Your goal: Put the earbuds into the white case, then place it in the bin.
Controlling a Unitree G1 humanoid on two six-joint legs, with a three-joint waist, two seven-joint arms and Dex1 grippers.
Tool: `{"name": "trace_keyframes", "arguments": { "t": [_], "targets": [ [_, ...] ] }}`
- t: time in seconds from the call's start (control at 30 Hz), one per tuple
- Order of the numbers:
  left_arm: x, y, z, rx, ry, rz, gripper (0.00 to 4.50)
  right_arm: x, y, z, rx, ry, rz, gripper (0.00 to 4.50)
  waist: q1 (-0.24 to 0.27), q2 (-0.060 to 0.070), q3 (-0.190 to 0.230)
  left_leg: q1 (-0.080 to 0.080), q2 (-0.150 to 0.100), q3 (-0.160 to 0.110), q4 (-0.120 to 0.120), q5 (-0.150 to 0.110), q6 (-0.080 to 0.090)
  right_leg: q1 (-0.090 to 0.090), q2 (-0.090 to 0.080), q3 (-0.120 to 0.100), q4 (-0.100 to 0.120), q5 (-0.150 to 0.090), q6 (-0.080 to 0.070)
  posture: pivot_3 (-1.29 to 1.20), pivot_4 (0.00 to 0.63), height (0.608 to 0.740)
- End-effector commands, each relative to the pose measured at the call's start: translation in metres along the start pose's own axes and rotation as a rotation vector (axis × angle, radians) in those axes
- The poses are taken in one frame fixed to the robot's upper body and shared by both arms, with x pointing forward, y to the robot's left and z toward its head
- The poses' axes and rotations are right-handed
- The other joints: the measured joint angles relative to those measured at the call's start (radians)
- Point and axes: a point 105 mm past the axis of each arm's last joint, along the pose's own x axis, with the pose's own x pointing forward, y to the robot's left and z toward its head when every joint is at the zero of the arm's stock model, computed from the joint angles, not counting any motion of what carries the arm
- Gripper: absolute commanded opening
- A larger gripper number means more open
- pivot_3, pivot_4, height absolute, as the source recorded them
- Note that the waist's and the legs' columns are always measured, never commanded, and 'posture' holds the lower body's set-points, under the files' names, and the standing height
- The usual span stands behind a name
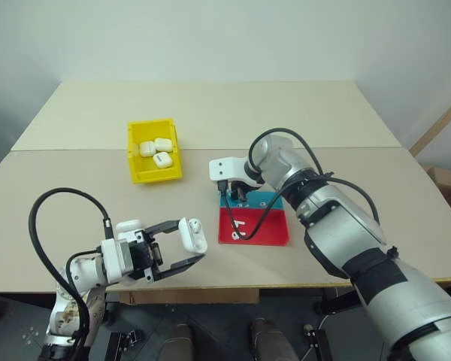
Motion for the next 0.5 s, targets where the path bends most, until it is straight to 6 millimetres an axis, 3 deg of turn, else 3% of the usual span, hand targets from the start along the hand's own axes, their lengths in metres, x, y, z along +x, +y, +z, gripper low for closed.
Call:
{"name": "trace_keyframes", "arguments": {
  "t": [0.03,0.17,0.27,0.37,0.5],
  "targets": [
    [0.002,0.011,0.010,0.052,-0.034,0.001,2.72,-0.036,-0.026,0.014,0.020,-0.101,-0.121,1.10,0.001,0.001,0.001,0.000,0.000,0.000,0.000,0.000,0.000,0.000,0.000,0.000,0.000,0.000,0.000,0.00,0.150,0.740],
    [0.012,0.024,0.020,0.046,-0.099,0.016,2.72,-0.086,-0.046,0.013,0.126,-0.257,-0.257,1.10,0.009,0.001,0.001,-0.002,-0.001,-0.001,0.000,0.000,0.000,0.000,-0.001,-0.001,-0.001,0.000,0.000,0.00,0.150,0.740],
    [0.024,0.031,0.029,0.020,-0.167,0.018,2.72,-0.126,-0.048,0.004,0.218,-0.381,-0.324,1.10,0.015,0.001,0.001,-0.003,-0.001,-0.002,0.000,0.000,0.000,0.000,-0.001,-0.001,-0.001,0.000,0.000,0.00,0.150,0.740],
    [0.033,0.035,0.035,0.008,-0.210,0.008,2.72,-0.155,-0.042,-0.001,0.285,-0.483,-0.363,1.10,0.020,0.001,0.001,-0.002,-0.001,-0.001,0.000,0.000,0.000,0.000,-0.001,-0.001,-0.001,0.000,0.000,0.00,0.150,0.740],
    [0.050,0.038,0.045,-0.013,-0.251,-0.027,2.72,-0.203,-0.016,-0.003,0.380,-0.716,-0.419,1.10,0.024,0.001,0.001,-0.002,-0.001,-0.002,0.001,0.000,0.000,0.000,0.000,-0.001,-0.001,0.000,0.000,0.00,0.150,0.740]
  ]
}}
